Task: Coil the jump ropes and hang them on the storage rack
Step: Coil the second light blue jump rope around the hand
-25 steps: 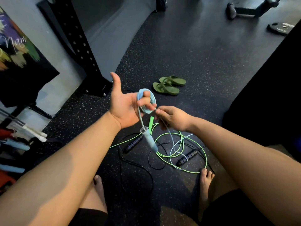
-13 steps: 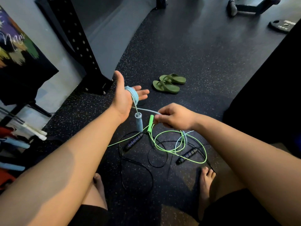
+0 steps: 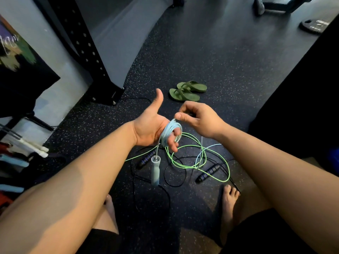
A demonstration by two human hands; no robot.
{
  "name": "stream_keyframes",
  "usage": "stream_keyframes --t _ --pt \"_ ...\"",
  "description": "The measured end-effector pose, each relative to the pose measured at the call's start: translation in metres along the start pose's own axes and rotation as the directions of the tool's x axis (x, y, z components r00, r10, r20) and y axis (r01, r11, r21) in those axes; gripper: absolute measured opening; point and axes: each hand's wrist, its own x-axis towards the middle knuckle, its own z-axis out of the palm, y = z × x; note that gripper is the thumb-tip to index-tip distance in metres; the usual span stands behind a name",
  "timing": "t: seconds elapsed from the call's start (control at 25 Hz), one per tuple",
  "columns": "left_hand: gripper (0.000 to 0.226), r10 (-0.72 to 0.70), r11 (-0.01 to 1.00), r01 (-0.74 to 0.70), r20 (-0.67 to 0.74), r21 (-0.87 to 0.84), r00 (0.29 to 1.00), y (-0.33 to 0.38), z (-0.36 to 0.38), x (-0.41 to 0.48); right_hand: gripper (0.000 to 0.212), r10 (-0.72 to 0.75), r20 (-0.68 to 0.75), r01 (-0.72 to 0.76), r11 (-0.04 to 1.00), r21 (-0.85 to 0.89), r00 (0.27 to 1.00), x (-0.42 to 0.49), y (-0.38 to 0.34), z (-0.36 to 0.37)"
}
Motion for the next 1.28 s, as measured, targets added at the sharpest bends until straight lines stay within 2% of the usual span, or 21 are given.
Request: stream_keyframes --t 0.08,0.16,0.24,0.32,0.48,0.6,0.68,0.76,0.88,0.96,1.04,1.16,1.28 --pt "0.120 0.100 0.989 -0.099 0.000 -0.107 0.995 0.004 0.001 -0.006 0.035 0.057 0.041 -0.057 0.998 -0.002 0.998 0.002 0.004 0.003" --pt "0.119 0.201 0.953 -0.212 -0.075 -0.216 0.977 0.006 0.002 -0.012 0.043 0.136 0.116 -0.141 0.990 0.030 0.984 0.003 0.006 0.008" --pt "0.119 0.286 0.874 -0.323 -0.153 -0.364 0.946 0.008 0.001 -0.018 0.045 0.188 0.177 -0.207 0.974 0.096 0.966 0.003 0.007 0.014" --pt "0.119 0.360 0.771 -0.428 -0.231 -0.472 0.904 0.010 -0.006 -0.021 0.043 0.209 0.244 -0.234 0.969 0.079 0.947 0.002 0.010 0.020" --pt "0.117 0.418 0.637 -0.593 -0.426 -0.492 0.802 0.011 -0.013 -0.024 0.017 0.241 0.485 -0.259 0.965 -0.030 0.841 -0.004 0.019 0.029" --pt "0.116 0.372 0.650 -0.635 -0.554 -0.416 0.744 0.008 -0.014 -0.023 0.020 0.205 0.582 -0.272 0.962 0.029 0.787 -0.005 0.009 0.027" --pt "0.118 0.330 0.698 -0.622 -0.611 -0.356 0.720 0.005 -0.018 -0.017 0.025 0.176 0.570 -0.276 0.957 0.093 0.803 -0.004 -0.001 0.026" --pt "0.119 0.290 0.787 -0.557 -0.637 -0.266 0.714 0.003 -0.021 -0.010 0.027 0.127 0.559 -0.246 0.959 0.142 0.819 -0.005 -0.011 0.025" --pt "0.121 0.191 0.950 -0.304 -0.637 -0.071 0.747 -0.002 -0.023 0.001 0.022 0.046 0.503 -0.164 0.968 0.192 0.863 -0.003 -0.019 0.020" --pt "0.131 0.095 0.993 -0.118 -0.551 -0.007 0.829 -0.007 -0.026 0.005 0.025 0.045 0.402 -0.130 0.974 0.186 0.914 0.001 -0.021 0.014" --pt "0.142 0.026 0.997 0.004 -0.412 0.073 0.911 -0.009 -0.024 0.004 0.032 0.059 0.264 -0.102 0.983 0.153 0.963 0.005 -0.019 0.009" --pt "0.139 -0.043 0.994 0.069 -0.272 0.086 0.961 -0.007 -0.015 0.002 0.029 0.058 0.101 -0.065 0.996 0.069 0.993 0.006 -0.013 0.004" --pt "0.125 -0.083 0.994 0.093 -0.151 0.060 0.985 -0.002 -0.005 -0.002 0.031 0.052 0.045 -0.055 0.996 0.069 0.998 0.005 -0.011 0.003"
